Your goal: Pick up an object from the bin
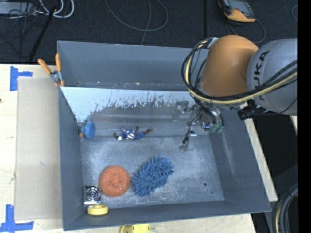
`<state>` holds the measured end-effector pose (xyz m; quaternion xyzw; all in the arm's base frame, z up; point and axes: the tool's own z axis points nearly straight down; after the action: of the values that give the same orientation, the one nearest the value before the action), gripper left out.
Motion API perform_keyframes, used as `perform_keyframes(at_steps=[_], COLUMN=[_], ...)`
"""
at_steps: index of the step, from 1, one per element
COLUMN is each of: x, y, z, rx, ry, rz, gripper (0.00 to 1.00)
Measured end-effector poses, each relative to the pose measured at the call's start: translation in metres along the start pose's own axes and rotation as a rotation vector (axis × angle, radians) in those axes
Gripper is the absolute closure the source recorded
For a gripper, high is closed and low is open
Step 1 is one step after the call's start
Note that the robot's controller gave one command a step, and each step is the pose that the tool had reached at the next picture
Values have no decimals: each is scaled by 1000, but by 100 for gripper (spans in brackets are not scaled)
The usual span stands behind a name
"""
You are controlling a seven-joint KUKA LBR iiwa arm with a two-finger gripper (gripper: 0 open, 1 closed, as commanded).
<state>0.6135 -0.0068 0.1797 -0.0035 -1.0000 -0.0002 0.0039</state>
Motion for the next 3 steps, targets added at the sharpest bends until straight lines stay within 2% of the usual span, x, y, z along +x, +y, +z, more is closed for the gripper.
perform_keyframes(at_steps=[1,2,3], x=[-1,15,39], y=[0,23,39], z=[-5,39,60], rx=[0,1,2], ry=[-8,-10,-5], rz=[0,-113,-485], gripper=[0,0,0])
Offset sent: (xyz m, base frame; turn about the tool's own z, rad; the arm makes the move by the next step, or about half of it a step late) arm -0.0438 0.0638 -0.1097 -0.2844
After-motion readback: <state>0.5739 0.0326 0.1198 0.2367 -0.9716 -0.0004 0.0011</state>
